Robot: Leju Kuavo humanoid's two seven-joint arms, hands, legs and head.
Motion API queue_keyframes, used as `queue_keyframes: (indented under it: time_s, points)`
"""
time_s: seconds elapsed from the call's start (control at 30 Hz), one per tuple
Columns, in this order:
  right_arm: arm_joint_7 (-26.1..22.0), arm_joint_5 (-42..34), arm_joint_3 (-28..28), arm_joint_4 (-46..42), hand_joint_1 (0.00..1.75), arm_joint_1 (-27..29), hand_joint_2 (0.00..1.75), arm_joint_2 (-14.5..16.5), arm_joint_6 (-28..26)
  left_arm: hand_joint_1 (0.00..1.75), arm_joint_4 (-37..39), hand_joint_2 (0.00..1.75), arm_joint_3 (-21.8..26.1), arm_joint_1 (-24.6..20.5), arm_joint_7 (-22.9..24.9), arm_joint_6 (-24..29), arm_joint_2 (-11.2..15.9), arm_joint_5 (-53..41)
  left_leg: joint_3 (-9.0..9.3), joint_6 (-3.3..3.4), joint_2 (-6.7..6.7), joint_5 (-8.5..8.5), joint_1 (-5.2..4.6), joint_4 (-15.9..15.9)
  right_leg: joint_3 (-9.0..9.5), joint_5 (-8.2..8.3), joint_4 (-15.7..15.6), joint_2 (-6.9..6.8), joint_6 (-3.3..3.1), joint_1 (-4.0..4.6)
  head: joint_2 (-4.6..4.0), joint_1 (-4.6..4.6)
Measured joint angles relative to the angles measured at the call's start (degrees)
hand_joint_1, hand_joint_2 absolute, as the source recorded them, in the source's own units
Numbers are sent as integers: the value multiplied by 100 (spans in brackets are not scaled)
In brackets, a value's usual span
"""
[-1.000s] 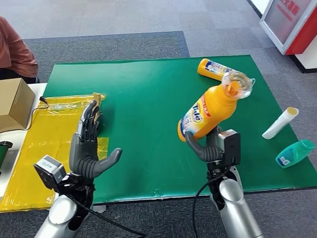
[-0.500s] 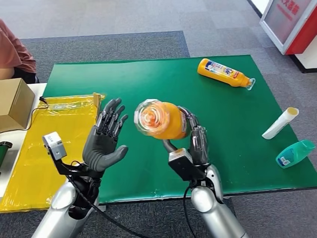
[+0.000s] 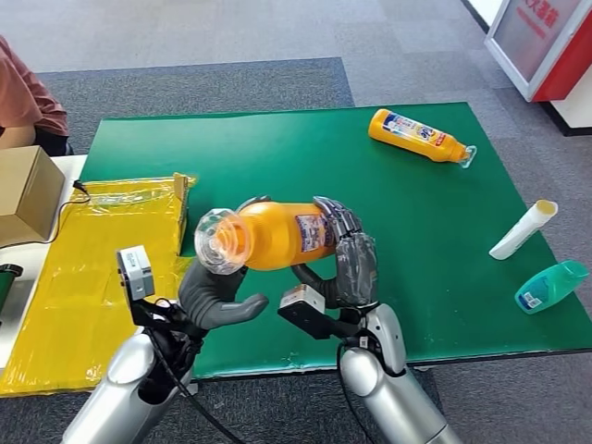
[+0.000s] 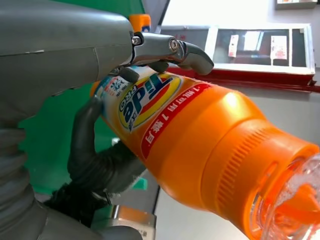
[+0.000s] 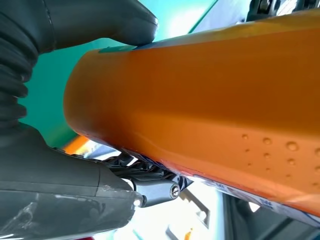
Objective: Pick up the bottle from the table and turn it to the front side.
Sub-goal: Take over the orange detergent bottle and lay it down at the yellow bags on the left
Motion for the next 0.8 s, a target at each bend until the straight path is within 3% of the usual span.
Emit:
queue_keyframes:
  time_s: [0.2,0.53,0.67,0.8]
  points:
    - [249,617,175,3,175,81,175,-2,-142,0,5,175,-25,-65,-66,536,1,-941,0,0,0,0,0,0,-2,0,0,0,0,0,0,-1]
    - [460,1000,285,-60,175,259,175,-9,-151,5,-66,175,-63,-206,-140,1184,-36,-2422,0,0,0,0,0,0,-1,0,0,0,0,0,0,-1]
    - [536,1088,302,-90,175,252,175,-10,-152,175,-72,175,-78,-218,-140,1073,-58,-2425,0,0,0,0,0,0,-1,0,0,0,0,0,0,0]
    - [580,1092,317,-93,175,242,175,-10,-151,175,-72,175,-116,-219,-140,950,-80,-2384,0,0,0,0,0,0,-1,0,0,0,0,0,0,0]
